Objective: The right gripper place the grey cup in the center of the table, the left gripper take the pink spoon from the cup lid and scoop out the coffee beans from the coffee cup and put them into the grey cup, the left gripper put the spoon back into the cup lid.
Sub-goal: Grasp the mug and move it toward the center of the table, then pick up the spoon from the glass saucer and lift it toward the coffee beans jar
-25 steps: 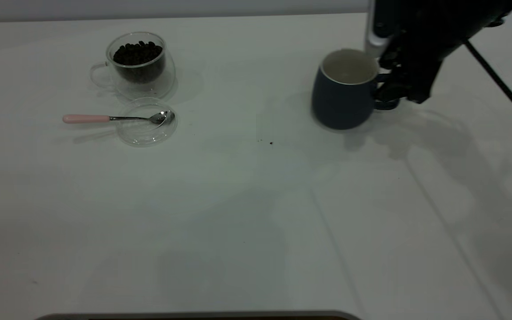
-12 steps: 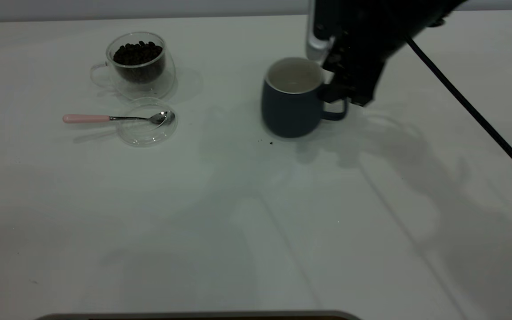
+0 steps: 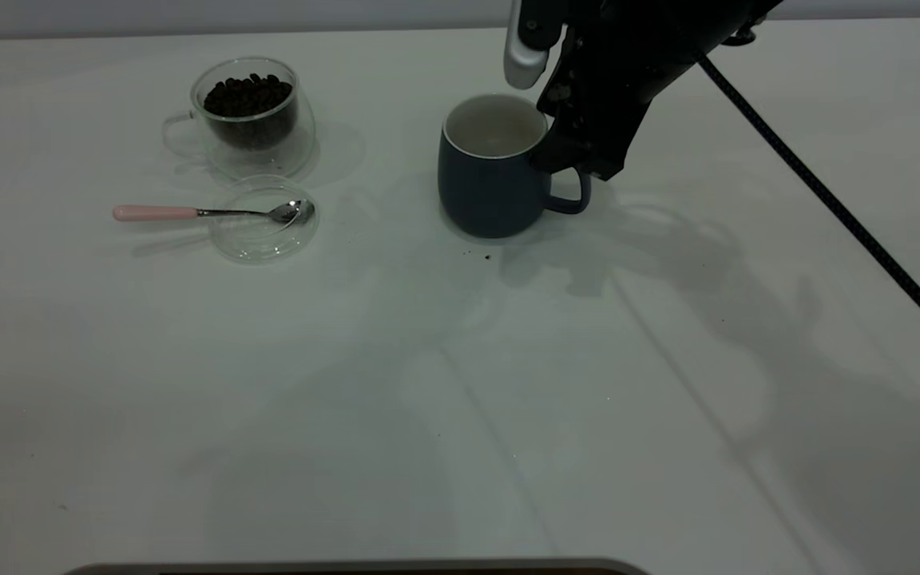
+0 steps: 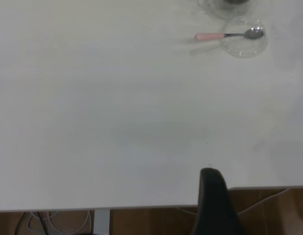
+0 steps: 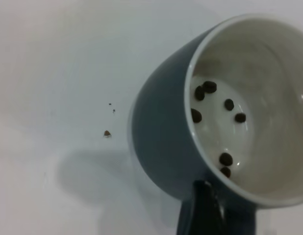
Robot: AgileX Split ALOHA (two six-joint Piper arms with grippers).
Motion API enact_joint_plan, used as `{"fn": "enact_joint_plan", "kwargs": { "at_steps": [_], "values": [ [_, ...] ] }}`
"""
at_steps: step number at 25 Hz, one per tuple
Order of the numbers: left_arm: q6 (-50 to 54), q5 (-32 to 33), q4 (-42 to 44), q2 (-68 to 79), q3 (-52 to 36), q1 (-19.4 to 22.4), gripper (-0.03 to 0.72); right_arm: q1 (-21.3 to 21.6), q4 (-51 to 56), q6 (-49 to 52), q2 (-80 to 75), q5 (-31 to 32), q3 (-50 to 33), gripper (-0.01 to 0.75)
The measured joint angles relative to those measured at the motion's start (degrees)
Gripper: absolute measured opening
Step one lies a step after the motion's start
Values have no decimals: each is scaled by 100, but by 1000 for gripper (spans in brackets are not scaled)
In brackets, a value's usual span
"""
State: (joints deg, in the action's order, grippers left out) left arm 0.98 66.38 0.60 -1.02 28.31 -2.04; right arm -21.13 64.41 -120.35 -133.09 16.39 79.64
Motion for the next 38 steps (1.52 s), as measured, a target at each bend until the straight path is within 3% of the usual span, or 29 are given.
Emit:
{"fn": "enact_joint_plan", "kwargs": {
  "at_steps": [6, 9, 13, 16, 20, 23, 27, 31, 34, 38],
  "values": [
    [0, 0, 0, 0, 0, 0, 515, 44, -45, 680, 591, 244, -5, 540],
    [0, 0, 0, 0, 0, 0, 515, 38, -77, 1547, 1081, 579, -123, 540],
    [0, 0, 0, 0, 0, 0, 515, -5, -133, 4322, 2073, 1360, -607, 540],
    [0, 0, 0, 0, 0, 0, 515, -7, -756, 6583, 2908, 2195, -1068, 540],
    [0, 0, 0, 0, 0, 0, 515, -7, -2855, 8869, 3923, 3603, -1702, 540],
    [0, 0, 0, 0, 0, 0, 515, -7, -4199, 10353, 4757, 4160, -2361, 540],
    [9, 0, 0, 0, 0, 0, 515, -7, -5284, 11328, 6166, 4297, -3505, 540],
    [13, 0, 0, 0, 0, 0, 515, 99, -5720, 11919, 7556, 4262, -4592, 540],
    [13, 0, 0, 0, 0, 0, 515, 602, -5836, 12131, 8491, 4264, -5095, 540],
    [13, 0, 0, 0, 0, 0, 515, 1320, -5922, 11981, 9578, 4462, -5148, 540]
  ]
}}
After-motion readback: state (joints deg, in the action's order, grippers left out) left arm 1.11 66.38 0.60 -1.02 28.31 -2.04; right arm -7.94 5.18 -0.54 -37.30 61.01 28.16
